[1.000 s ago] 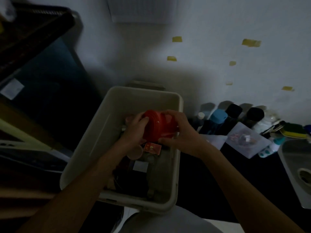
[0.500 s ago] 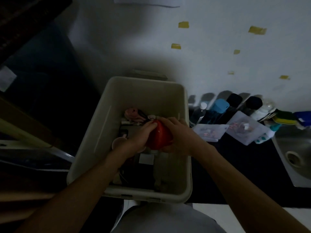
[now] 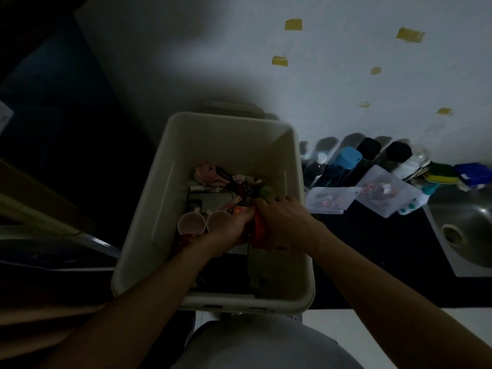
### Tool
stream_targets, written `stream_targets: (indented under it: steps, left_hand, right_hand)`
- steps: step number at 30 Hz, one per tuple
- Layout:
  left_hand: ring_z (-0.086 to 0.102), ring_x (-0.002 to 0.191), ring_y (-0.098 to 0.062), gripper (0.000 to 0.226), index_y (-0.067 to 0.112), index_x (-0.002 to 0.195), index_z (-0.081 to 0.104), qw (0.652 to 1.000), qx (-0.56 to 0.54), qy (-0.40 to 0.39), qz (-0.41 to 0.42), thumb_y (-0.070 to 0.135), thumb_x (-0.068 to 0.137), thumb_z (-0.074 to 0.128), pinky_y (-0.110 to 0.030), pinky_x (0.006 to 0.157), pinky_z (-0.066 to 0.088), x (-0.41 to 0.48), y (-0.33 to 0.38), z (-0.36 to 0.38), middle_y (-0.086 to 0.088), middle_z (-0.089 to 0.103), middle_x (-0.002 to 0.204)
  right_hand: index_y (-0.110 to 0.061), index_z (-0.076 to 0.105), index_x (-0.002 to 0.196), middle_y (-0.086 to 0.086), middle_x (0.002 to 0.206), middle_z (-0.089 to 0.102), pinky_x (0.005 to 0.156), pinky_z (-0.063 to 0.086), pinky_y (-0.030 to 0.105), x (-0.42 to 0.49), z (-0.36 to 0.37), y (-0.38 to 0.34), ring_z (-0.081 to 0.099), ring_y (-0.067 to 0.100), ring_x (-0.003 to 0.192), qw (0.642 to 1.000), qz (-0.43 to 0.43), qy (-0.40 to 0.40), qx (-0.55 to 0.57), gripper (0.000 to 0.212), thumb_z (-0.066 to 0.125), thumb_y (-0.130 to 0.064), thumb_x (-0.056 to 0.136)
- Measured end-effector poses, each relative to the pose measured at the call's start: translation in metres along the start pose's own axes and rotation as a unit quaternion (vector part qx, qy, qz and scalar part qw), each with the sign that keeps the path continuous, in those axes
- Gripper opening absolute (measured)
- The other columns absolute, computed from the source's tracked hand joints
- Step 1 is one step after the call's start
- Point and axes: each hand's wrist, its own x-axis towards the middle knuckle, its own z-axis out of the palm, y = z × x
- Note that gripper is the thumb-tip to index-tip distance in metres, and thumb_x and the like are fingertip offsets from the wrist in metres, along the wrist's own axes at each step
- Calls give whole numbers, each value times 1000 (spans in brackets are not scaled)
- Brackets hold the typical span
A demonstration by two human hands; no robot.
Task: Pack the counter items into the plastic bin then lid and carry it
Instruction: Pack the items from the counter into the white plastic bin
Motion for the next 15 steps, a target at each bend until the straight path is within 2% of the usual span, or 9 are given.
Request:
stream_targets:
  steps: [3, 8, 10, 13, 15]
  left_hand:
    - [58, 115, -22, 19, 34, 112, 59, 994, 105, -19, -2, 24, 102, 46, -37, 96, 49, -4, -1, -3, -6, 60, 129]
    - [57, 96, -23, 39, 17, 135, 51, 968, 249, 6, 36, 2, 102, 38, -28, 74, 46, -5, -3, -11, -14, 58, 120]
    - [57, 99, -22, 37, 14, 131, 55, 941, 331, 4, 63, 2, 100, 40, -29, 75, 45, -3, -8, -20, -13, 61, 122]
    - [59, 108, -20, 31, 13, 122, 63, 882, 461, -11, 94, 7, 98, 45, -27, 90, 45, -2, -14, -31, -5, 63, 117]
    - [58, 107, -17, 30, 12, 125, 61, 865, 490, -20, 105, 9, 97, 49, -20, 86, 47, -3, -15, -34, -2, 61, 114]
  right_hand:
    - [-15, 37, 139, 8, 132, 54, 95, 45, 41, 3, 6, -8, 56, 29, 114, 999, 2, -34, -7, 90, 77, -56, 69]
    - [-15, 38, 139, 9, 134, 52, 101, 41, 43, 6, 17, -16, 52, 30, 120, 999, 11, -51, 3, 86, 74, -56, 73]
    - [-13, 37, 141, 10, 134, 51, 102, 40, 43, 4, 15, -17, 51, 30, 121, 998, 11, -59, 0, 86, 75, -53, 74]
    - [-12, 36, 141, 10, 134, 52, 103, 40, 44, 4, 15, -17, 52, 30, 121, 998, 12, -65, -11, 89, 77, -50, 72]
    - [-11, 36, 141, 10, 131, 54, 102, 41, 44, 4, 17, -18, 53, 30, 118, 998, 16, -59, -18, 89, 76, -53, 73]
